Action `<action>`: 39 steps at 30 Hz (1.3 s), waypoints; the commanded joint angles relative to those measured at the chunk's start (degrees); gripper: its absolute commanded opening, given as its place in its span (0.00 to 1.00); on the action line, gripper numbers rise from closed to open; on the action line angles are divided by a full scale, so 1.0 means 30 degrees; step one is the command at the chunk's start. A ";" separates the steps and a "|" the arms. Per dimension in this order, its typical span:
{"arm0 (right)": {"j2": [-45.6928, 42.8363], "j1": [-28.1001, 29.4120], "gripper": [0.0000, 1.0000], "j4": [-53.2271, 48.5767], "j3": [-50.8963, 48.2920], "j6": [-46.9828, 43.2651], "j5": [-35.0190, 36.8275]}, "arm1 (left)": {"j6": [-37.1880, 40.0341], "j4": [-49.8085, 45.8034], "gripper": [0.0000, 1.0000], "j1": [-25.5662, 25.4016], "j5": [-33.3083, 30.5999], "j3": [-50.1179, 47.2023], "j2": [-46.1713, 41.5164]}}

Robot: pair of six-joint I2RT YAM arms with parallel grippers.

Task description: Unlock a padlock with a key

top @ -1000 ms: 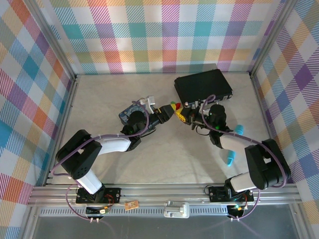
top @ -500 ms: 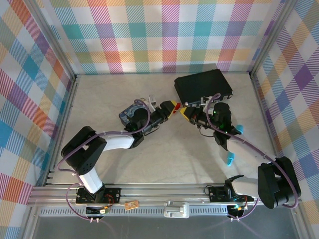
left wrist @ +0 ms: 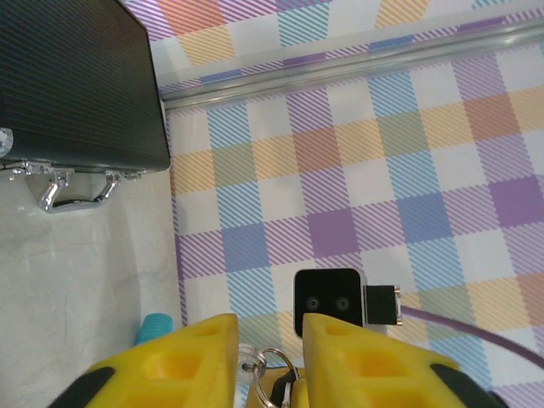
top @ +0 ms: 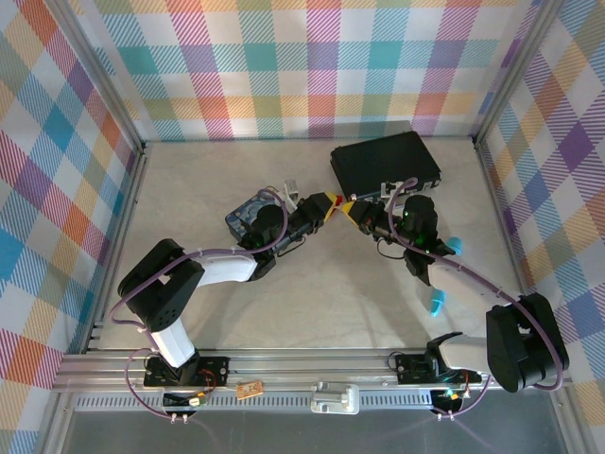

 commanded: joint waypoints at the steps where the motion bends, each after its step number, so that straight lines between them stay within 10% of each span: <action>1: -0.0081 0.0181 0.00 0.0712 -0.0142 -0.0743 0.0342 | -0.0137 -0.0033 0.16 -0.0127 -0.0419 0.0081 -0.0650; 7: -0.0151 0.0231 0.00 0.0137 -0.0065 -0.0983 0.0277 | 0.0241 -0.0358 0.00 -0.0121 -0.0422 0.0123 -0.0732; 11: -0.0734 0.0045 0.23 -0.2257 0.0502 -0.2234 0.0144 | 0.1627 -0.1479 0.00 0.0531 0.0285 0.0154 -0.1142; 22: -0.1006 -0.2141 0.33 -0.5652 0.2246 -0.8615 -0.4283 | 1.2737 -1.4043 0.00 0.2339 0.4564 0.3491 -0.4382; 39: 0.2023 -0.1176 0.47 0.3698 0.1526 -0.7541 -0.9639 | 1.5300 -1.4528 0.00 0.2640 0.8583 0.4132 -0.4868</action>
